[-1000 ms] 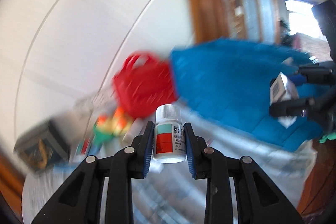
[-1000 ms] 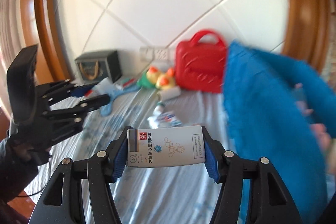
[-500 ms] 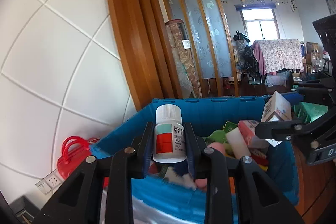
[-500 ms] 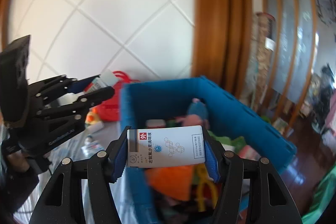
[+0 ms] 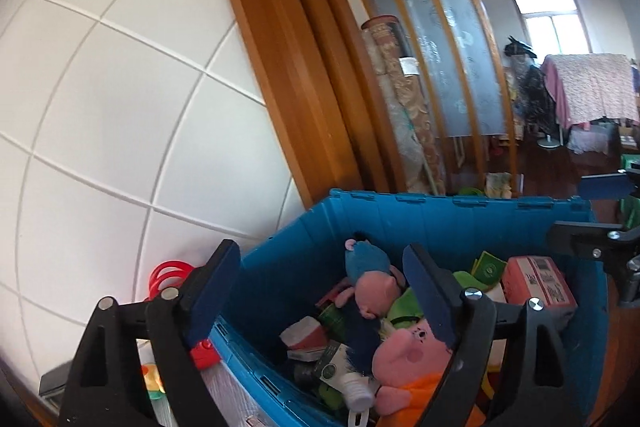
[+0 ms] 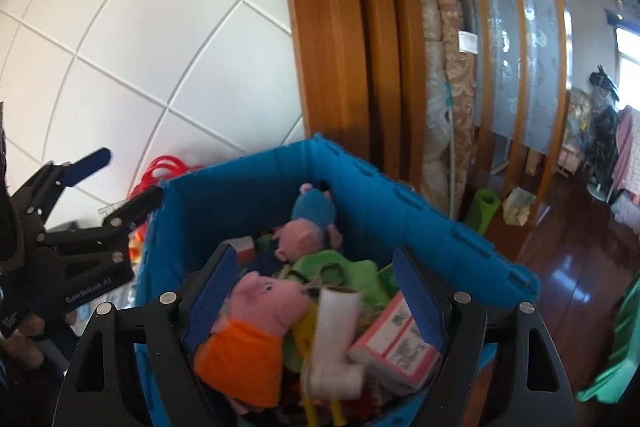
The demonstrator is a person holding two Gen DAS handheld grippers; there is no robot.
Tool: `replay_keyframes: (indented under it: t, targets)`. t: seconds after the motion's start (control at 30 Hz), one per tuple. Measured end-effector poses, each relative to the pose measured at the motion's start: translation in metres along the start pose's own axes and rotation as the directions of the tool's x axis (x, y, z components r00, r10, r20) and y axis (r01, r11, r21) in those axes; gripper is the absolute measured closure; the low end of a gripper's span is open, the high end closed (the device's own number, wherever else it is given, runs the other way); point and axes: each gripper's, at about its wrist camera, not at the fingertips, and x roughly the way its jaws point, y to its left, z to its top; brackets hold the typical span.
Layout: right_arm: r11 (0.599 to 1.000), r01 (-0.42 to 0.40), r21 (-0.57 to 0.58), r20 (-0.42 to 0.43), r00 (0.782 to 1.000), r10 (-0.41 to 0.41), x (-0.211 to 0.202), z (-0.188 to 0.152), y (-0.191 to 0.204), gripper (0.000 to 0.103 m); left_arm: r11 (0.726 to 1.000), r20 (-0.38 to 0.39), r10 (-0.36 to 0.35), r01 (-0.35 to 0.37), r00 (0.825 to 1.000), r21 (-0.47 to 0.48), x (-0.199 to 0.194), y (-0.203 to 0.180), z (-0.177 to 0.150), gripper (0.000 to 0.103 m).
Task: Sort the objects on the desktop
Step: 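Open both tools to drop the pill bottle and white box into the bin, then move both tools back toward the duck plush and items by the wall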
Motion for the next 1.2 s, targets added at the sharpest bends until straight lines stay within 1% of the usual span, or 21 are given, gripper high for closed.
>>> replay_keyframes:
  t: [0.03, 0.07, 0.1, 0.17, 0.3, 0.37, 0.5, 0.6, 0.77, 0.83, 0.97, 1.0, 1.07, 1.17, 1.2]
  targets:
    - [1.0, 0.003, 0.008, 0.006, 1.0, -0.003, -0.001, 0.0, -0.004, 0.02, 1.0, -0.007, 0.014, -0.014, 1.0, -0.006, 0.002, -0.001, -0.002, 0.018]
    - [1.0, 0.006, 0.013, 0.009, 1.0, -0.006, 0.0, -0.001, -0.007, 0.017, 0.999, -0.014, 0.033, -0.033, 0.999, -0.012, 0.002, -0.003, -0.002, 0.018]
    - [1.0, 0.007, 0.017, 0.015, 1.0, -0.007, -0.001, -0.002, -0.009, 0.011, 0.998, -0.018, 0.056, -0.057, 0.998, -0.018, 0.003, -0.002, -0.002, 0.018]
    - [1.0, -0.003, 0.014, 0.031, 1.0, 0.002, -0.006, -0.006, -0.01, 0.007, 0.996, -0.022, 0.083, -0.083, 0.996, -0.03, 0.001, -0.003, -0.006, 0.018]
    - [1.0, -0.016, -0.011, 0.039, 0.999, 0.016, -0.012, -0.015, -0.005, 0.006, 0.993, -0.04, 0.116, -0.117, 0.992, -0.029, -0.004, -0.01, -0.014, 0.018]
    - [0.999, -0.036, -0.021, 0.032, 0.999, 0.036, -0.013, -0.019, 0.0, 0.006, 0.991, -0.043, 0.128, -0.129, 0.991, -0.033, -0.005, -0.008, -0.017, 0.018]
    - [0.999, -0.048, -0.026, 0.026, 0.998, 0.049, -0.015, -0.021, 0.007, 0.005, 0.989, -0.051, 0.138, -0.141, 0.989, -0.044, -0.013, -0.001, -0.024, 0.018]
    - [0.998, -0.057, -0.036, 0.028, 0.998, 0.058, -0.016, -0.02, 0.018, 0.004, 0.985, -0.055, 0.163, -0.166, 0.985, -0.051, -0.018, 0.008, -0.03, 0.018]
    - [0.996, -0.079, -0.039, 0.025, 0.997, 0.08, -0.017, -0.023, 0.046, 0.004, 0.98, -0.071, 0.182, -0.186, 0.981, -0.063, -0.031, 0.034, -0.047, 0.018]
    - [0.995, -0.095, -0.035, 0.02, 0.995, 0.096, -0.018, -0.025, 0.062, 0.004, 0.978, -0.077, 0.191, -0.196, 0.978, -0.065, -0.039, 0.048, -0.057, 0.018]
    - [0.988, -0.134, -0.074, 0.016, 0.991, 0.136, -0.022, -0.026, 0.107, 0.003, 0.97, -0.103, 0.211, -0.221, 0.972, -0.097, -0.058, 0.085, -0.083, 0.018]
    - [0.985, -0.152, -0.078, 0.018, 0.988, 0.154, -0.023, -0.026, 0.12, 0.001, 0.967, -0.115, 0.225, -0.236, 0.968, -0.098, -0.064, 0.094, -0.094, 0.018]
    - [0.977, -0.192, -0.09, 0.014, 0.981, 0.194, -0.02, -0.028, 0.153, 0.0, 0.959, -0.143, 0.252, -0.267, 0.957, -0.098, -0.075, 0.115, -0.12, 0.018]
    - [0.965, -0.234, -0.121, -0.024, 0.972, 0.233, -0.003, -0.033, 0.203, 0.0, 0.943, -0.204, 0.285, -0.312, 0.936, -0.114, -0.088, 0.153, -0.165, 0.018]
    - [0.959, -0.252, -0.132, -0.042, 0.968, 0.248, 0.004, -0.035, 0.221, 0.0, 0.936, -0.232, 0.296, -0.33, 0.927, -0.123, -0.093, 0.171, -0.183, 0.018]
